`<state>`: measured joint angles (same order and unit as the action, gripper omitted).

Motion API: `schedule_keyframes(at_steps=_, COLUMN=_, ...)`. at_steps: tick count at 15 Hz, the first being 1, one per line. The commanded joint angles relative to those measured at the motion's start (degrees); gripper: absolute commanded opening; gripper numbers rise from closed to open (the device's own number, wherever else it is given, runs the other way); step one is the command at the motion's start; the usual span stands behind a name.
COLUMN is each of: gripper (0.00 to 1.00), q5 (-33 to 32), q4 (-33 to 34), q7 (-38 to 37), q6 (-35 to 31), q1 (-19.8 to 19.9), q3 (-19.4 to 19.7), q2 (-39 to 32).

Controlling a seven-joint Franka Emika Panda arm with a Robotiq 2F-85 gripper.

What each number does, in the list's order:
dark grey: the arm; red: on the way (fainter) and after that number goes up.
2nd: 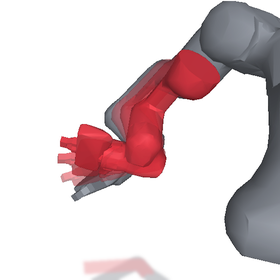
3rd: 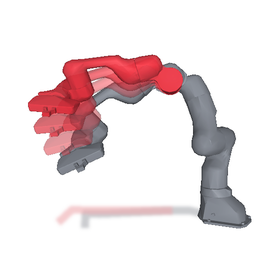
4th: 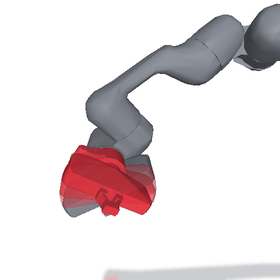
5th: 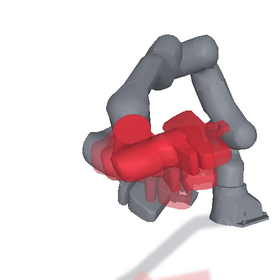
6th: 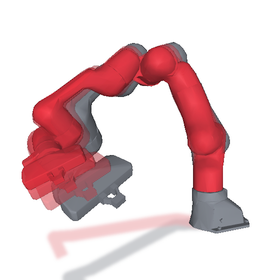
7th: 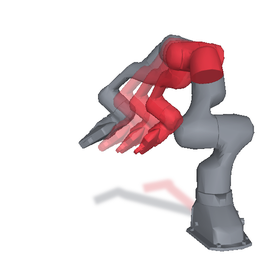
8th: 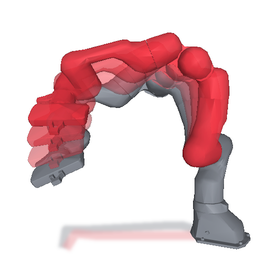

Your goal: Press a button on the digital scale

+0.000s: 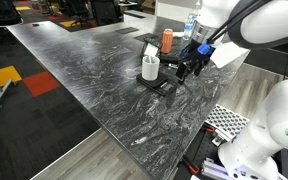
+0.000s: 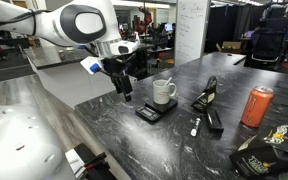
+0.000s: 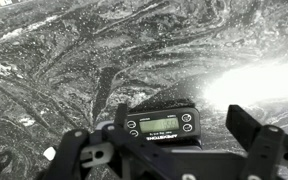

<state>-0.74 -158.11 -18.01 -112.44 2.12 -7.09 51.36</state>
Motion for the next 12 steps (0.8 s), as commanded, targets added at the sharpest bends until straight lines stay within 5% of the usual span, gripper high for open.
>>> schedule_keyframes(at_steps=1, gripper=1.0, q5=1.4, q4=3.6, q7=-1.7, q6=-3.2, q1=1.3, q3=-0.2, q2=-10.2)
schedule_keyframes(at_steps=3, gripper=0.74, q5=1.2, q4=4.5, q7=-2.7, q6=-4.0, q1=1.1, q3=-0.4, q2=-13.1)
schedule_keyframes(at_steps=12, gripper=0.09, q5=5.2, q4=6.1, q7=-1.5, q6=-10.8, q1=-0.5, q3=2.1, q2=-19.2)
